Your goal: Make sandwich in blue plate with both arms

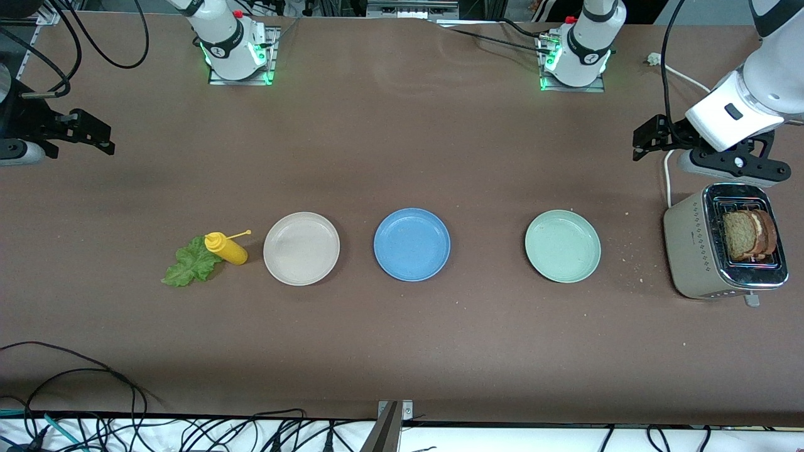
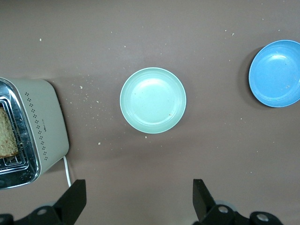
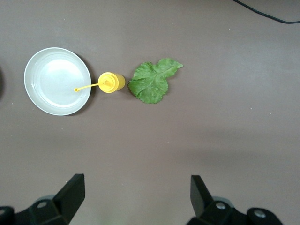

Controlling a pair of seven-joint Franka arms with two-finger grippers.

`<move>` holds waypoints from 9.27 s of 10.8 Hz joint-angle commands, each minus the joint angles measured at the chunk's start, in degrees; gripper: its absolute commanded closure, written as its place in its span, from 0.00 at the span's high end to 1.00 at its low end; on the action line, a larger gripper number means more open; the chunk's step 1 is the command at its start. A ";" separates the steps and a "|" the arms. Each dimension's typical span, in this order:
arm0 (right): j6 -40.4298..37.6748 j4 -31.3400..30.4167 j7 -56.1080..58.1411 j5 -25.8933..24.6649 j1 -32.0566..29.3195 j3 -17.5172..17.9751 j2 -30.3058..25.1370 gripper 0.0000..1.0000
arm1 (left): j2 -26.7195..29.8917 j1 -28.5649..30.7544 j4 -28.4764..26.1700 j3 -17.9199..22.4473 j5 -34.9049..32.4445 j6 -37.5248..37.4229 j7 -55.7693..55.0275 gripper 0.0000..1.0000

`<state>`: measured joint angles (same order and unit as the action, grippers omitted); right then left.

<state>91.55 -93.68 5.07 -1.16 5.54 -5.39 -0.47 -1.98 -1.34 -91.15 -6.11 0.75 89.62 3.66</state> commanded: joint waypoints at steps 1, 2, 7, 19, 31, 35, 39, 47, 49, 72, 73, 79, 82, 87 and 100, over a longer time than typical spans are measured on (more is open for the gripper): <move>-1.20 1.66 -0.49 -0.24 0.18 -0.06 0.73 1.00 | 0.58 0.11 0.44 -0.48 -1.54 -0.77 0.47 1.00; -1.20 1.66 -0.50 -0.24 0.18 -0.06 0.82 1.00 | 0.23 0.11 0.79 -0.48 -1.54 -0.77 0.56 1.00; -1.20 1.66 -0.50 -0.24 0.18 -0.14 0.82 1.00 | 0.14 0.11 0.88 -0.48 -1.54 -0.85 0.56 1.00; -1.29 1.66 -0.50 -0.24 0.18 -0.06 0.82 1.00 | 0.05 0.46 0.88 -0.48 -1.46 -0.85 0.73 1.00; -1.20 1.66 -0.50 -0.16 0.00 -0.15 0.82 1.00 | 0.05 0.55 0.88 -0.48 -1.37 -0.77 0.82 1.00; -1.20 1.66 -0.50 -0.16 0.00 -0.15 0.91 1.00 | 0.05 0.73 0.88 -0.48 -1.28 -0.77 0.91 1.00; -1.20 1.66 -0.50 -0.16 0.18 -0.15 1.00 1.00 | 0.05 0.73 0.88 -0.48 -1.19 -0.77 0.73 1.00; -1.20 1.66 -0.58 -0.16 0.18 -0.15 1.00 1.00 | -3.19 4.32 3.59 -0.04 -1.80 -0.59 1.44 1.00; -1.20 1.66 -0.58 -0.24 0.18 -0.15 1.00 1.00 | -6.17 8.62 3.87 -0.13 -0.06 -0.33 1.79 1.00; -1.29 1.66 -0.06 -0.24 -0.26 -0.23 1.09 1.00 | -26.58 27.89 6.25 -0.04 0.57 8.99 21.23 1.00; -1.29 1.66 -0.06 -0.24 -0.35 -0.23 1.35 1.00 | -26.58 27.89 6.25 -0.04 0.57 7.68 20.08 1.00; -1.46 1.57 -0.40 -0.24 -0.35 -0.41 1.52 1.00 | -26.58 27.71 6.60 -0.13 0.39 6.70 19.89 0.00; -1.46 1.57 -0.41 -0.24 -0.35 -0.32 1.52 1.00 | -26.32 27.27 7.04 -0.21 -0.31 6.44 19.81 0.00; -1.46 1.49 -0.32 -0.24 -0.35 -0.32 1.52 1.00 | -23.69 27.18 11.51 -0.92 -5.48 3.12 20.42 0.00; -1.46 1.75 -0.50 -0.16 0.18 -0.15 1.35 1.00 | -28.75 13.32 17.76 -12.52 19.59 -11.40 19.19 0.00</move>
<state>91.24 -93.22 5.00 -1.16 5.60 -5.40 0.57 -24.46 15.43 -74.29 -18.61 11.40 78.37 22.76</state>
